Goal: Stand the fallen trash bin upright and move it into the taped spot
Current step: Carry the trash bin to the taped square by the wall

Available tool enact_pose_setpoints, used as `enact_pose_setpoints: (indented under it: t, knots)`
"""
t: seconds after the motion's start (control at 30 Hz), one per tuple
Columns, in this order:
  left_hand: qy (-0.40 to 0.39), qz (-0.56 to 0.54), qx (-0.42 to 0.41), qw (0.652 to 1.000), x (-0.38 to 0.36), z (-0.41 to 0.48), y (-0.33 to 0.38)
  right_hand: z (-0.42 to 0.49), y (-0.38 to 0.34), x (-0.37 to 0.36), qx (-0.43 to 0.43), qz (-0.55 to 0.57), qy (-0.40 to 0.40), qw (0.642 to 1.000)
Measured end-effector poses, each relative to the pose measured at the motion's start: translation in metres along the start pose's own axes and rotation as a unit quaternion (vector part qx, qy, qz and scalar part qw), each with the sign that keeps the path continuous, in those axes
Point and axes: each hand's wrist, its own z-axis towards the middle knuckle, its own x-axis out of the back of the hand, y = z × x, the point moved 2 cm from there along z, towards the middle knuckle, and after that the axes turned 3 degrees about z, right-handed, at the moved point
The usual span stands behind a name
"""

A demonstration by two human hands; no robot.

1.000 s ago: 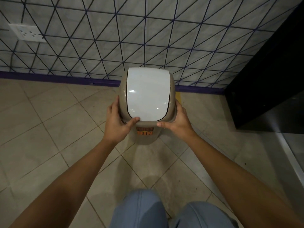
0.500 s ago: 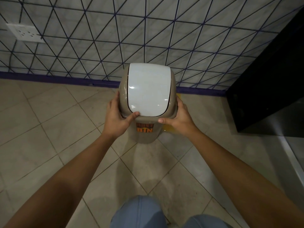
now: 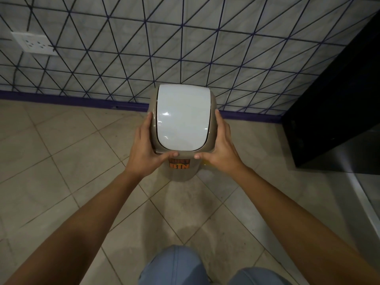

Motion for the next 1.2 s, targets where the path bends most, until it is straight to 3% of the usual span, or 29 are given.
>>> enact_pose_setpoints:
  t: [0.13, 0.93, 1.2]
  knots:
    - [-0.012, -0.002, 0.002, 1.000, 0.000, 0.006, 0.001, 0.008, -0.002, 0.001, -0.038, 0.005, 0.003, 0.999]
    - [-0.065, 0.036, 0.020, 0.997, -0.009, 0.067, 0.008, 0.055, -0.005, 0.012, -0.065, -0.047, 0.020, 0.997]
    - [-0.043, 0.037, 0.014, 0.998, -0.011, 0.083, -0.007, 0.074, 0.002, 0.011, -0.068, -0.030, 0.027, 0.997]
